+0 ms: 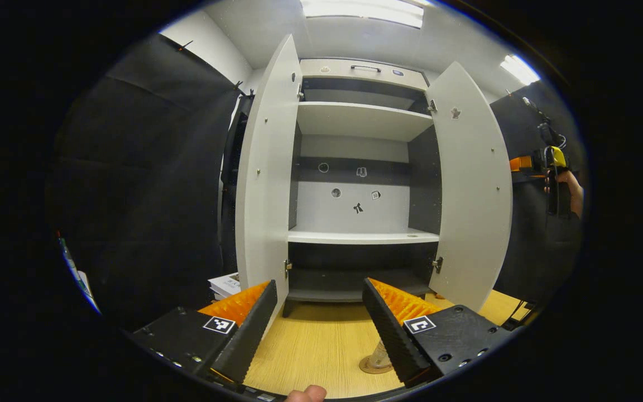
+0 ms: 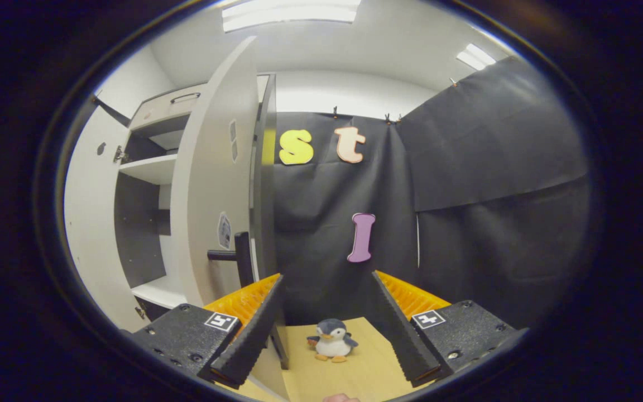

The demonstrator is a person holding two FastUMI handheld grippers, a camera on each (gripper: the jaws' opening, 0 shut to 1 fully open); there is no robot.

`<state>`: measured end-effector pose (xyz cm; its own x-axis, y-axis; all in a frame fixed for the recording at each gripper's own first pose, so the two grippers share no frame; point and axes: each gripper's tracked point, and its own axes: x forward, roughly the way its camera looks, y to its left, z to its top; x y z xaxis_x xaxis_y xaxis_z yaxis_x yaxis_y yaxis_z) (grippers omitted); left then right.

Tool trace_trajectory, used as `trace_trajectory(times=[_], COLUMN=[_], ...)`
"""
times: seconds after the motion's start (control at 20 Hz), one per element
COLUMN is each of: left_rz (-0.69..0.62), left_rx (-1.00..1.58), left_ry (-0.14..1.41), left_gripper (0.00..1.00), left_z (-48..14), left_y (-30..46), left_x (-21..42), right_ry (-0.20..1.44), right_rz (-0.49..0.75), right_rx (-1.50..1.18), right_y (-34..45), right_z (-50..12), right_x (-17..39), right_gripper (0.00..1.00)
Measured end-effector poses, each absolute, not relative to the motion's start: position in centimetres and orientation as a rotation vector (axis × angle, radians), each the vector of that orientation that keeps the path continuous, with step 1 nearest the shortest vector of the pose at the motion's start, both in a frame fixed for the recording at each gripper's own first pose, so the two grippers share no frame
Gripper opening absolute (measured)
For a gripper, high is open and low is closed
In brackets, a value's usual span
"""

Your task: Grasp the bottle in the cabinet with the left hand and place it on the coaster, then close the right door with the right hand and the left door with the left hand.

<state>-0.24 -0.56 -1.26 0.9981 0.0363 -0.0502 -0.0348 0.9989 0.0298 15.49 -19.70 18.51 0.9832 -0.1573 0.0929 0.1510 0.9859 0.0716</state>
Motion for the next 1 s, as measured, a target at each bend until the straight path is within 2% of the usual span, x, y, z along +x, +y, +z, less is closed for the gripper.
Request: trace_trajectory(times=[0.15, 0.2, 0.25, 0.3, 0.35, 0.4, 0.65, 0.7, 0.8, 0.9, 0.95, 1.0], left_rz=[0.043, 0.043, 0.043, 0.043, 0.04, 0.037, 0.048, 0.052, 0.06, 0.065, 0.069, 0.073], left_rx=[0.035, 0.037, 0.038, 0.04, 0.043, 0.051, 0.076, 0.077, 0.072, 0.069, 0.068, 0.066], left_ry=[0.058, 0.06, 0.062, 0.061, 0.059, 0.052, 0.051, 0.052, 0.049, 0.051, 0.054, 0.055], left_gripper=[0.97, 0.93, 0.97, 0.96, 0.94, 0.93, 0.93, 0.93, 0.94, 0.93, 0.93, 0.93], left_z=[-1.6, -1.7, -1.7, -1.7, -1.6, -1.5, -1.5, -1.5, -1.3, -1.4, -1.4, -1.3], left_y=[-0.1, -0.1, 0.0, 0.1, 0.1, 0.2, 1.1, 1.2, 1.6, 2.0, 2.3, 2.5], left_x=[-0.5, -0.6, -0.6, -0.7, -0.8, -0.9, -1.4, -1.5, -1.8, -2.0, -2.1, -2.1], right_ry=[-0.118, -0.121, -0.121, -0.116, -0.111, -0.113, -0.152, -0.156, -0.156, -0.159, -0.152, -0.153], right_rz=[-0.149, -0.147, -0.144, -0.142, -0.132, -0.113, 0.048, 0.069, 0.093, 0.127, 0.146, 0.138], right_rx=[0.015, 0.004, -0.008, -0.014, -0.022, -0.019, 0.036, 0.04, 0.061, 0.09, 0.097, 0.099], right_y=[-19.0, -18.8, -18.8, -18.4, -18.1, -17.4, -9.3, -7.9, -5.6, -3.0, -1.9, -1.4], right_z=[18.6, 18.8, 18.9, 18.8, 18.8, 18.9, 18.7, 18.6, 18.4, 18.6, 18.2, 18.2], right_x=[15.3, 15.2, 15.1, 15.1, 15.2, 15.3, 15.3, 15.7, 16.8, 17.7, 18.2, 18.5], right_gripper=[0.98, 0.93, 0.97, 0.97, 0.92, 0.97, 0.97, 0.93, 0.97, 0.92, 0.97, 0.97])
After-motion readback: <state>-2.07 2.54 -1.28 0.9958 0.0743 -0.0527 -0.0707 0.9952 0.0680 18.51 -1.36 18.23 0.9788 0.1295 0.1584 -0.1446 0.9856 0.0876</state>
